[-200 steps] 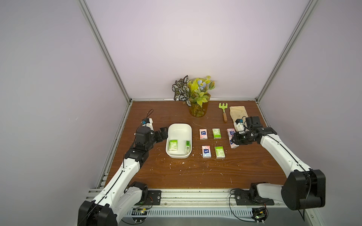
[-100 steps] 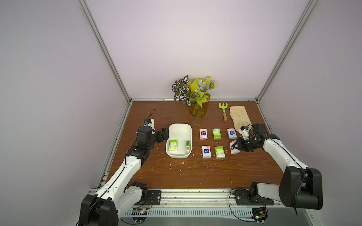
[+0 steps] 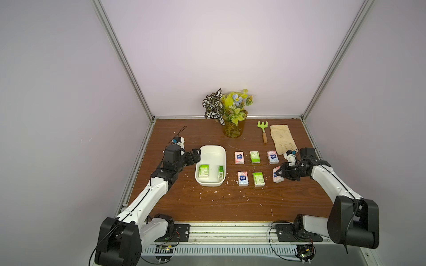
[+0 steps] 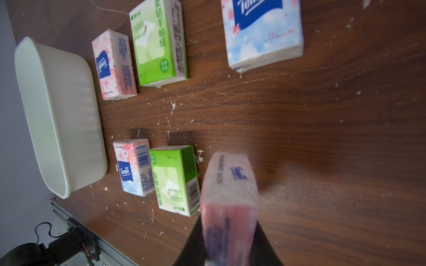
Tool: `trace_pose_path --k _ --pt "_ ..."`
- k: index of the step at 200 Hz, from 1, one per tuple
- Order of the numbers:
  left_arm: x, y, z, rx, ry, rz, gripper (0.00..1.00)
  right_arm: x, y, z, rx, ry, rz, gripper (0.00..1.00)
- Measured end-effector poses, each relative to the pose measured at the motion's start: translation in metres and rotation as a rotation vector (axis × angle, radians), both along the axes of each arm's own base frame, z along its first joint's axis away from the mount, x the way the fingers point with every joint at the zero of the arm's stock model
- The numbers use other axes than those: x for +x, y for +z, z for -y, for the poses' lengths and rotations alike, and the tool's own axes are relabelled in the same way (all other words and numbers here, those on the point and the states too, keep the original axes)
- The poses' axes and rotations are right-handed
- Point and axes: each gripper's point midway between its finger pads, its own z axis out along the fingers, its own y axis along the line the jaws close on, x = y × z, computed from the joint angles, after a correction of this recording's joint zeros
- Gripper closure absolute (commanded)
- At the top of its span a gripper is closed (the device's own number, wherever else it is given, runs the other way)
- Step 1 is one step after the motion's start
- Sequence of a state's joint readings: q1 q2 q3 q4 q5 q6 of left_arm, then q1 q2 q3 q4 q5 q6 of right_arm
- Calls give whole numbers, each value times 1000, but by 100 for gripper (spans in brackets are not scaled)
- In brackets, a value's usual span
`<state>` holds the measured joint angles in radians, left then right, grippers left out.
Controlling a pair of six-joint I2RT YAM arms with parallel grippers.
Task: Take the pocket tissues out of the storage box
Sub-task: Place the pocket tissues at the center of the board.
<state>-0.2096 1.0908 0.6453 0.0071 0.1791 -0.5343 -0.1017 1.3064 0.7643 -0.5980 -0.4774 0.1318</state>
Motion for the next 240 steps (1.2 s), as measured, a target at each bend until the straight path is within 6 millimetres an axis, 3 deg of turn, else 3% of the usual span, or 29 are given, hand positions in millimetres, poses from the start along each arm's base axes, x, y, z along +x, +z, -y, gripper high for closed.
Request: trace_pose_path --k 75,119,170,240 --pt "1 1 0 17 -10 11 2 -4 -21 0 8 1 -86 73" --pt "1 1 0 24 -14 13 1 -6 -27 0 9 1 -111 67" --pt "1 1 0 24 -14 13 1 -2 -25 6 -22 -19 -108 49" --pt "1 1 0 26 -15 15 1 9 -19 24 -125 -73 -76 35"
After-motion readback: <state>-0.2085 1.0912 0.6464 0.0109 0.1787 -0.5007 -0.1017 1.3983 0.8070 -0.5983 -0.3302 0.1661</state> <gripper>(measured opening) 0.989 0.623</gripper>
